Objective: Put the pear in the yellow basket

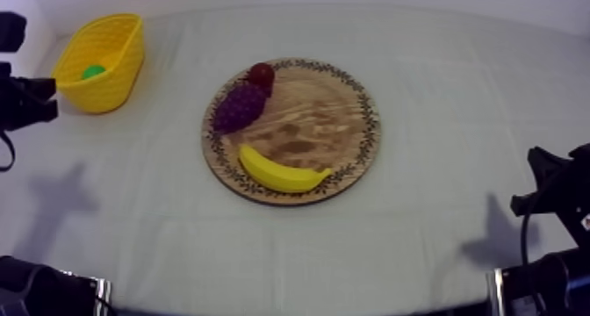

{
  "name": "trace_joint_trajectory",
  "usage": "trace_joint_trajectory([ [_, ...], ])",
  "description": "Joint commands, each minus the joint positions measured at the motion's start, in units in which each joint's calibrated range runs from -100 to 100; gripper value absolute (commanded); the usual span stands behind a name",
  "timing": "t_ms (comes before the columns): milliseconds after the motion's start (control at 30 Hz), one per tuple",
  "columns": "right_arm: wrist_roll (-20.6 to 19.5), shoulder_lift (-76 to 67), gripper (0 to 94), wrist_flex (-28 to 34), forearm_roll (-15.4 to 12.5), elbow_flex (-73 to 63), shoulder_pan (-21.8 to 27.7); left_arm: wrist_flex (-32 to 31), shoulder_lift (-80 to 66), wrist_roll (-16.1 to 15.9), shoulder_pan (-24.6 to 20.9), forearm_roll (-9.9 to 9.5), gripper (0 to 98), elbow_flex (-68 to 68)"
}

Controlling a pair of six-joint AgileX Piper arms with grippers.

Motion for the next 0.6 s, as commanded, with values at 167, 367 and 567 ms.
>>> trace_joint_trajectory([
  [167,0.01,-0.02,0.4,0.01,-0.01,0.00,0.00,-2.51,-27.57,-2.49,-1.00,3.03,0.4,21.01],
  [367,0.01,-0.02,0.4,0.01,-0.01,0.00,0.00,-0.98,-40.95,1.65,-1.39,1.39,0.1,30.70],
  [567,0.03,-0.02,0.4,0.01,-0.01,0.00,0.00,2.09,-43.70,5.24,-1.77,-1.66,0.6,32.16],
])
